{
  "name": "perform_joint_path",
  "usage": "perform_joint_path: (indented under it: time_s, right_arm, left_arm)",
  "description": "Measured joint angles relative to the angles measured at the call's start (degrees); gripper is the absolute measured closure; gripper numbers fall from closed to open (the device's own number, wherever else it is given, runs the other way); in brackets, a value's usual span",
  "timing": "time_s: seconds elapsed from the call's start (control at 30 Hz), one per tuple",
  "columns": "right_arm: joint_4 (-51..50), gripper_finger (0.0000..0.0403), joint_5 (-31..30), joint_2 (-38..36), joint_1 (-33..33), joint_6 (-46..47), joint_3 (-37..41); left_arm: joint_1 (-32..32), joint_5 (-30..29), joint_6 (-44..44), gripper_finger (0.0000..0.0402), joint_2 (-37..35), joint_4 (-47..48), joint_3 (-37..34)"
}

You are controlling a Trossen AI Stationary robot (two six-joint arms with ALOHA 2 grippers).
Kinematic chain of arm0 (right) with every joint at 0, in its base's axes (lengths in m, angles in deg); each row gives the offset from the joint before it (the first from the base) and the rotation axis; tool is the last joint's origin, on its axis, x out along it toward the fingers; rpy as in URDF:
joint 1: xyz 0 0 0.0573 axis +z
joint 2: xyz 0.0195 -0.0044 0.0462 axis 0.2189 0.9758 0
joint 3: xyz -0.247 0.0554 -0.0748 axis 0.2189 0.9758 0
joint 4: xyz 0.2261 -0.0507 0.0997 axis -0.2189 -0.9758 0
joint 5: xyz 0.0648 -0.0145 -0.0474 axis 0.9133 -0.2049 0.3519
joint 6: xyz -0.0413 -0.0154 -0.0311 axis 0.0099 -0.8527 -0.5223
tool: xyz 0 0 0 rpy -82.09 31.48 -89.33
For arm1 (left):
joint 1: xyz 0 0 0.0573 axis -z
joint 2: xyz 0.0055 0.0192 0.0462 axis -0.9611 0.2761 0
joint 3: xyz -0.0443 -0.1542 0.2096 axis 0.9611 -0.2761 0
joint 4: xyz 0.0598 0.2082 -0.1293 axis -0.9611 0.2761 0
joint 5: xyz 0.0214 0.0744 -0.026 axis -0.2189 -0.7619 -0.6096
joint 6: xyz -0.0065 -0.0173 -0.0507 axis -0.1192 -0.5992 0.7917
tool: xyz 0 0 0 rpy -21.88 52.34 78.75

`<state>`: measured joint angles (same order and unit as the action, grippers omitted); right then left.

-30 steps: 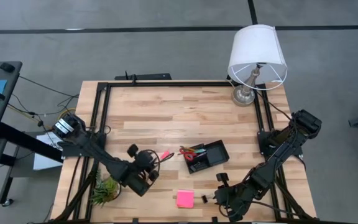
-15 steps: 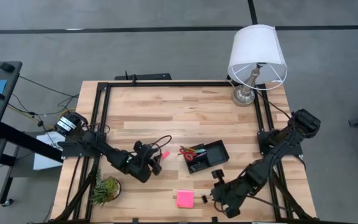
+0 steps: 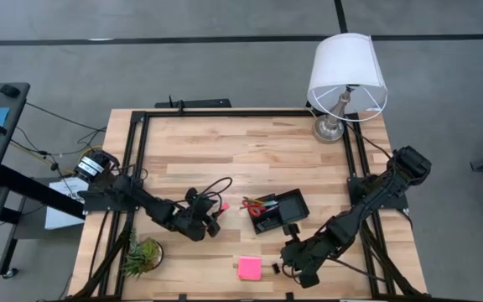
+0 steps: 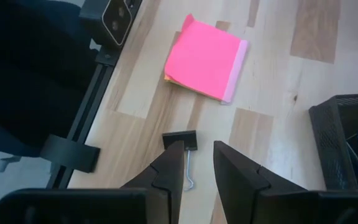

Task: Pick and place office supplies into organizer
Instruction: Put the pink eraser into the desk organizer

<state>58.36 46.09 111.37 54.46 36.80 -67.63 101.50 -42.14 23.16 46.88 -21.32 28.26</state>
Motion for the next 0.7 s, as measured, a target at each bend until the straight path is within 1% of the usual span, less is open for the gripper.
perform_joint_path:
  time_s: [0.13, 0.3, 0.37, 0.47, 0.53, 0.7]
  right_arm:
    - [0.0, 0.0322, 0.0, 0.0, 0.1, 0.0, 0.0]
    - [0.0, 0.0322, 0.0, 0.0, 0.1, 0.0, 0.0]
    - [0.0, 0.0322, 0.0, 0.0, 0.1, 0.1, 0.0]
    - [0.0, 0.0322, 0.0, 0.0, 0.2, 0.2, 0.0]
    - [0.1, 0.0322, 0.0, 0.0, 0.2, 0.2, 0.0]
    - [0.1, 0.0322, -0.1, 0.0, 0.2, 0.2, 0.0]
  left_arm:
    - [-0.5, 0.0, 2.2, 0.0194, 0.0, 0.4, 0.0]
    - [-0.4, -0.2, 2.6, 0.0191, 0.7, -0.8, 0.0]
    - [-0.4, -0.2, 2.6, 0.0191, 2.3, -3.3, 0.0]
    - [-0.4, 1.0, 0.9, 0.0191, 6.5, -9.1, 0.1]
    - [-0.3, -0.1, 0.4, 0.0192, 9.0, -11.3, 0.1]
    - [-0.2, -3.1, 6.8, 0.0192, 13.0, -12.7, 0.3]
